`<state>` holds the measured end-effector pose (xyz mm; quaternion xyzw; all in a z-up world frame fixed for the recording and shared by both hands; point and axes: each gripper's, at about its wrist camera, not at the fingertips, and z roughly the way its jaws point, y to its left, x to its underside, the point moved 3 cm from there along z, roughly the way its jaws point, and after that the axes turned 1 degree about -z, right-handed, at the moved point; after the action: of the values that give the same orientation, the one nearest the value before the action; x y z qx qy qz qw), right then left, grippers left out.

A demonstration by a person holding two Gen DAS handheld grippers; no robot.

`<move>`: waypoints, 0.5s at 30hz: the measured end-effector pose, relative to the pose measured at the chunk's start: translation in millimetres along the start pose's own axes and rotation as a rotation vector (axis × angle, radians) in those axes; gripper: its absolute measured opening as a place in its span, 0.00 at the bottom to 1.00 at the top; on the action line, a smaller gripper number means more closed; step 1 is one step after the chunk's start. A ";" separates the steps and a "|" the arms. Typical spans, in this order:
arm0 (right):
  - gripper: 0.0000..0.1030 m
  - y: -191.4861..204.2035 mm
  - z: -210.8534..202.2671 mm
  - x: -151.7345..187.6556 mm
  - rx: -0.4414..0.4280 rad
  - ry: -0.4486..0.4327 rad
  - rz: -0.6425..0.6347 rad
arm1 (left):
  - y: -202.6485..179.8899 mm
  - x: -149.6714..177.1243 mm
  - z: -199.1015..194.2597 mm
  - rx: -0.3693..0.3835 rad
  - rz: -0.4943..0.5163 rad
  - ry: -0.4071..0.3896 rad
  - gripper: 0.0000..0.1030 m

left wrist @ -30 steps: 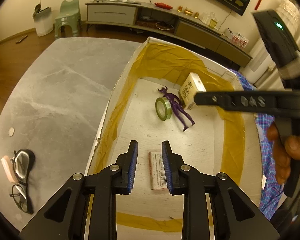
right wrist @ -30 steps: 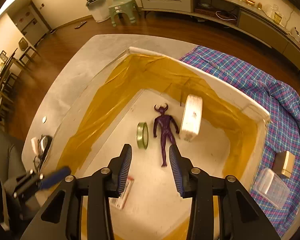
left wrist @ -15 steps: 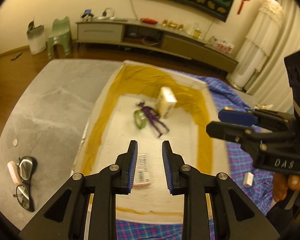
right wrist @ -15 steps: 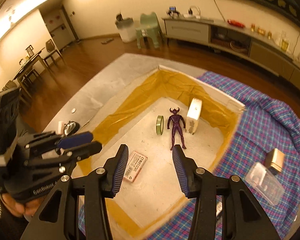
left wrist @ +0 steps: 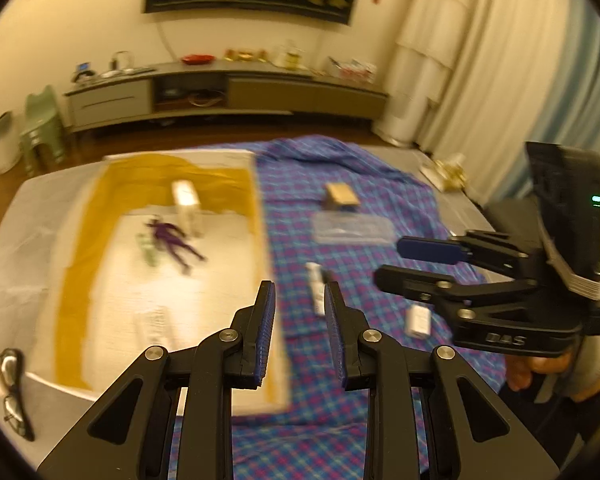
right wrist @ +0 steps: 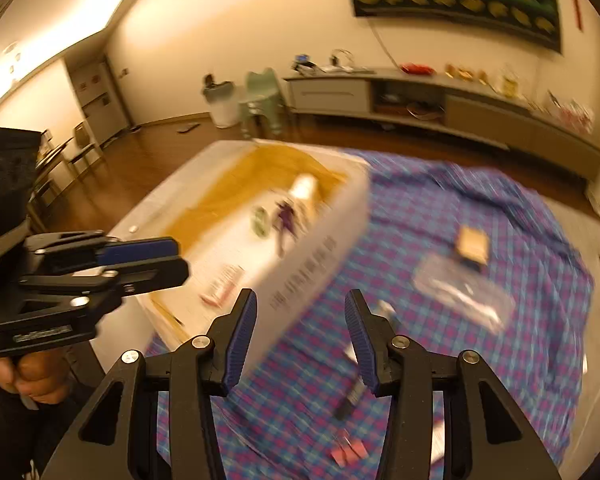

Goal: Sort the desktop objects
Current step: 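Move both open tools back over the plaid cloth, then grasp the black marker with the right tool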

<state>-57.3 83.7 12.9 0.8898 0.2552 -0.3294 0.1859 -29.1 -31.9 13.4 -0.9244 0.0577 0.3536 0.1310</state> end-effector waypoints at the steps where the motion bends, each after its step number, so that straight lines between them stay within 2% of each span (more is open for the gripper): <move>1: 0.46 -9.6 0.6 8.6 0.007 0.010 0.021 | -6.9 1.5 4.4 0.001 0.009 0.010 0.26; 10: 0.46 -52.0 27.9 79.1 0.022 0.105 0.118 | -49.0 13.5 56.6 -0.031 0.037 0.111 0.26; 15: 0.46 -47.8 54.4 94.1 0.016 0.155 0.098 | -48.5 14.1 86.8 -0.079 -0.005 0.158 0.26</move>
<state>-50.1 126.0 -97.9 0.9256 0.2220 -0.2522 0.1743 -64.4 39.0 -48.3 -0.9540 0.0517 0.2812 0.0905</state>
